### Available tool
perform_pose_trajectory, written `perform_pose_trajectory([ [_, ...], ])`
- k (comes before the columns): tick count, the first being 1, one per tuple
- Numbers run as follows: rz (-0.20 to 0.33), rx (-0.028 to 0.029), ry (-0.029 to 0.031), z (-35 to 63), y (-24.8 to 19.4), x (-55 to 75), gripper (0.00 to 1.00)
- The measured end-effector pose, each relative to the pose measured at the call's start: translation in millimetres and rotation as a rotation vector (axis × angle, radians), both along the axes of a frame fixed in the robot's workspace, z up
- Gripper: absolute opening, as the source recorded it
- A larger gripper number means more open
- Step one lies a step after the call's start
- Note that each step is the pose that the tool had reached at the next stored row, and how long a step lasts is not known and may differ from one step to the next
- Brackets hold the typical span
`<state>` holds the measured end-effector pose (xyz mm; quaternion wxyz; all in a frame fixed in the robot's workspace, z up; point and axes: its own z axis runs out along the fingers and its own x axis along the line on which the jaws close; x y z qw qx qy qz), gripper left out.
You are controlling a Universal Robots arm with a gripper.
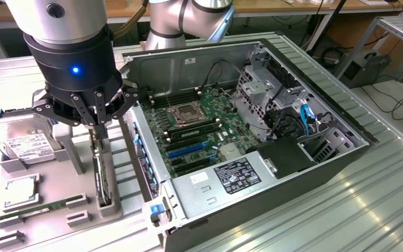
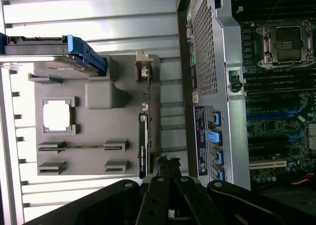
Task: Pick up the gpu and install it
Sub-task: 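Pick up the gpu and move the gpu toward the slot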
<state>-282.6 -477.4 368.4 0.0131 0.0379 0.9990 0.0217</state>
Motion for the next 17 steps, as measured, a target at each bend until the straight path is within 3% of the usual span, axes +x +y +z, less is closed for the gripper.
perform_pose_trajectory([
  [2, 0.0, 0.0, 0.0, 0.0, 0.0, 0.0, 0.11],
  [7, 0.0, 0.0, 0.0, 0.0, 0.0, 0.0, 0.42],
  [17, 0.0, 0.0, 0.0, -5.0, 0.0, -3.3, 0.42],
])
